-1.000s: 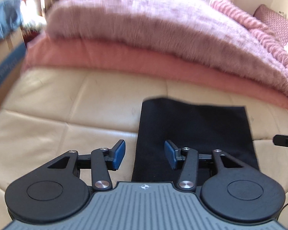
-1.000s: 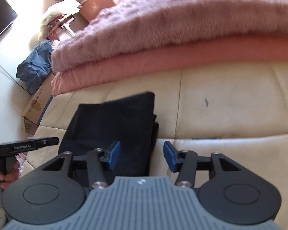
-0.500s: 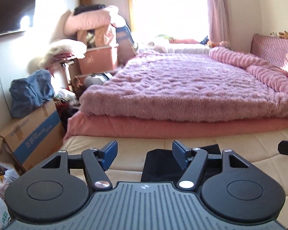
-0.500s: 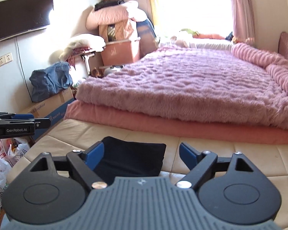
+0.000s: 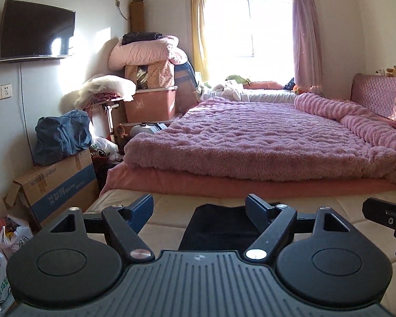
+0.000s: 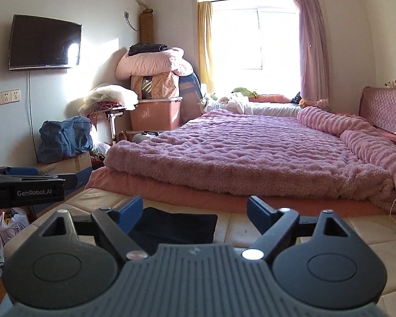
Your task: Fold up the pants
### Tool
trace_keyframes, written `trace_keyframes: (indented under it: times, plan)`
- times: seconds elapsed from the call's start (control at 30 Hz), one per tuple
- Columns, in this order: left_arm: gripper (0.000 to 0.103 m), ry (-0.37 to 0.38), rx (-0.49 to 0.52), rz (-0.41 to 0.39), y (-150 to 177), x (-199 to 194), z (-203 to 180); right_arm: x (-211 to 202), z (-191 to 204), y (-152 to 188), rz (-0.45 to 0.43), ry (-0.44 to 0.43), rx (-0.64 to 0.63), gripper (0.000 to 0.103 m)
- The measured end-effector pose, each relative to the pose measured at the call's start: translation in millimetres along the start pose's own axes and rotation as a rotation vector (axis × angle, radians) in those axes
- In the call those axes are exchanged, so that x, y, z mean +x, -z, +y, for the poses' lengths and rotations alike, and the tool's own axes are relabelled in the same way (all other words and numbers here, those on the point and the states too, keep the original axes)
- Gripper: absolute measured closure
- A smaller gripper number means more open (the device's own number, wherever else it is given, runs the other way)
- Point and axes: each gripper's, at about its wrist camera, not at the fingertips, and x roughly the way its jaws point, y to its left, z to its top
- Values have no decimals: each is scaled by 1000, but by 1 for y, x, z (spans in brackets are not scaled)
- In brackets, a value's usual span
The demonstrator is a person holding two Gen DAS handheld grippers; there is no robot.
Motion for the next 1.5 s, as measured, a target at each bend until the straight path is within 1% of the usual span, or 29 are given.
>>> trace_keyframes:
  times: [0.17, 0.37, 0.7, 0.83, 0.97, 1.1, 1.5]
  plan:
    - [10, -11, 26, 78, 21, 4, -5, 3, 7, 25, 76, 5, -1, 21]
    - [10, -17, 12, 148, 39, 4, -3, 14, 8, 47, 173, 6, 15, 21]
    - [10, -4, 13, 243, 58, 9, -10, 31, 6, 69, 290, 18, 34, 21]
    - [10, 3, 26, 272, 63, 11, -15, 34, 2, 74, 307, 24, 57, 21]
    - [10, 3, 37, 294, 67, 12, -18, 37, 2, 78, 323, 23, 53, 21]
    - [10, 7, 38, 306, 67, 13, -18, 40, 2, 80, 341, 18, 48, 21]
    - [10, 8, 29, 316, 67, 14, -18, 40, 4, 80, 342, 10, 42, 21]
